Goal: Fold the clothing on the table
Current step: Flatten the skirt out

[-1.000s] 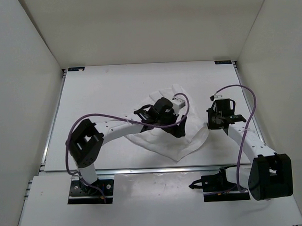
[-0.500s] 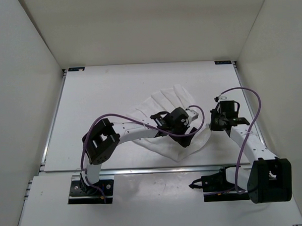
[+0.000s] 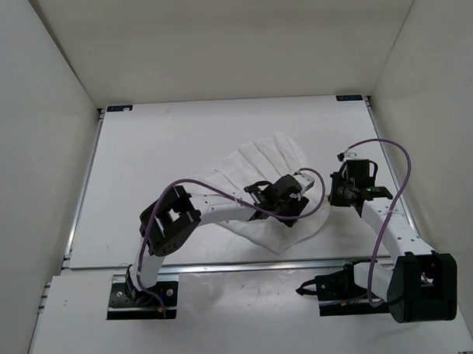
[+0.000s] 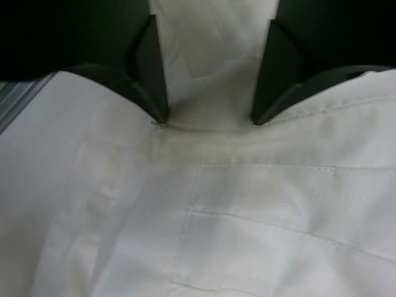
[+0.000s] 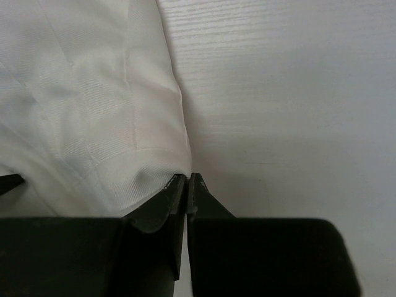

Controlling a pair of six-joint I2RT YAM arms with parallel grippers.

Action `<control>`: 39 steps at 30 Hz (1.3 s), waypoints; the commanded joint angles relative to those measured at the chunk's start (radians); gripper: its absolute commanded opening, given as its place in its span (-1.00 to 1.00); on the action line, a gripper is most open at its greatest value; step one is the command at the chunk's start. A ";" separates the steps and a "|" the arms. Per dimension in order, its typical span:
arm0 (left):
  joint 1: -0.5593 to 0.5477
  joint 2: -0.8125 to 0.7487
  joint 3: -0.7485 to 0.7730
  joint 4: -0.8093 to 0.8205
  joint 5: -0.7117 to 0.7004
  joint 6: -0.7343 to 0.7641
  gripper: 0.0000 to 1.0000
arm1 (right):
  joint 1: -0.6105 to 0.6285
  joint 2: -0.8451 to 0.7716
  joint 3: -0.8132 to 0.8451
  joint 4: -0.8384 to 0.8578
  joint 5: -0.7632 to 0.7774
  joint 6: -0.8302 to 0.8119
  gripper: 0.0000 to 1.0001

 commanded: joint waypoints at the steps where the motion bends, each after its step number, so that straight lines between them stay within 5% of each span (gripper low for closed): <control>1: -0.002 -0.003 -0.002 0.022 -0.051 -0.002 0.20 | -0.010 -0.029 -0.012 0.026 -0.006 0.010 -0.99; 6: 0.003 0.004 -0.004 0.017 -0.063 -0.005 -0.37 | -0.008 -0.022 -0.010 0.031 -0.013 0.002 -1.00; 9: 0.005 0.012 0.007 0.005 -0.054 -0.015 -1.00 | -0.014 -0.033 -0.023 0.032 -0.016 0.002 -1.00; 15: 0.058 -0.040 0.027 -0.058 -0.054 -0.031 -1.00 | -0.016 -0.026 -0.004 0.032 -0.030 0.002 -1.00; 22: 0.391 -0.271 0.021 -0.139 0.147 -0.077 -1.00 | -0.057 -0.010 0.163 0.002 -0.056 -0.006 -1.00; 29: 0.633 -0.304 0.464 -0.443 0.205 0.043 -1.00 | -0.082 0.082 0.489 -0.026 -0.125 0.000 -0.99; 32: 0.684 -0.351 0.570 -0.445 0.205 0.029 -1.00 | -0.073 0.119 0.693 -0.020 -0.154 0.002 -1.00; 36: 0.730 -0.472 0.503 -0.403 0.164 0.029 -1.00 | -0.094 0.177 0.862 -0.046 -0.177 -0.010 -1.00; 39: 0.764 -0.589 0.293 -0.308 0.210 0.008 -1.00 | -0.091 0.175 0.809 -0.038 -0.208 0.003 -1.00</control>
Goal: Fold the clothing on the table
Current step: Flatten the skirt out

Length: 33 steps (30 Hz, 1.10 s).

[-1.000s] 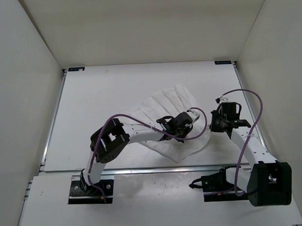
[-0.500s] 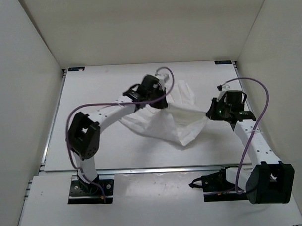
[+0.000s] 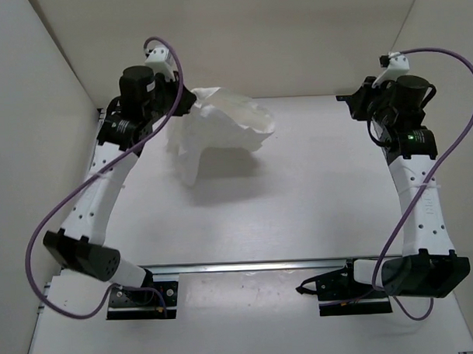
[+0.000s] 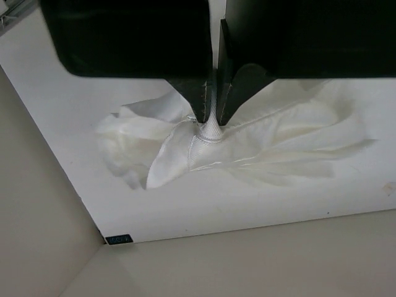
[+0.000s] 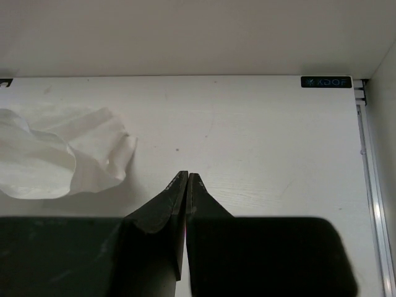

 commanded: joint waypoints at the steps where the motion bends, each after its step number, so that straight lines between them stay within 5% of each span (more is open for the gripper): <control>1: 0.002 -0.127 -0.171 0.019 0.011 0.000 -1.00 | 0.010 0.001 -0.050 -0.018 -0.037 -0.004 -1.00; 5: -0.036 -0.190 -0.351 0.013 0.016 -0.001 -1.00 | 0.098 -0.046 -0.246 0.027 -0.135 0.031 -0.99; 9: -0.042 -0.238 -0.452 0.039 0.033 -0.014 -1.00 | 0.213 -0.060 -0.478 0.137 -0.284 0.138 -0.37; 13: -0.055 -0.235 -0.486 0.004 0.076 -0.003 -1.00 | 0.300 -0.030 -0.615 0.346 -0.370 0.238 -0.14; 18: -0.075 -0.249 -0.535 -0.004 0.089 -0.009 -1.00 | 0.443 0.088 -0.589 0.423 -0.383 0.217 -0.06; 22: -0.073 -0.253 -0.551 0.012 0.105 -0.015 -1.00 | 0.549 0.182 -0.567 0.475 -0.279 0.162 0.24; 33: -0.075 -0.334 -0.644 -0.022 0.157 -0.030 -1.00 | 0.477 0.455 -0.367 0.460 -0.248 0.166 0.23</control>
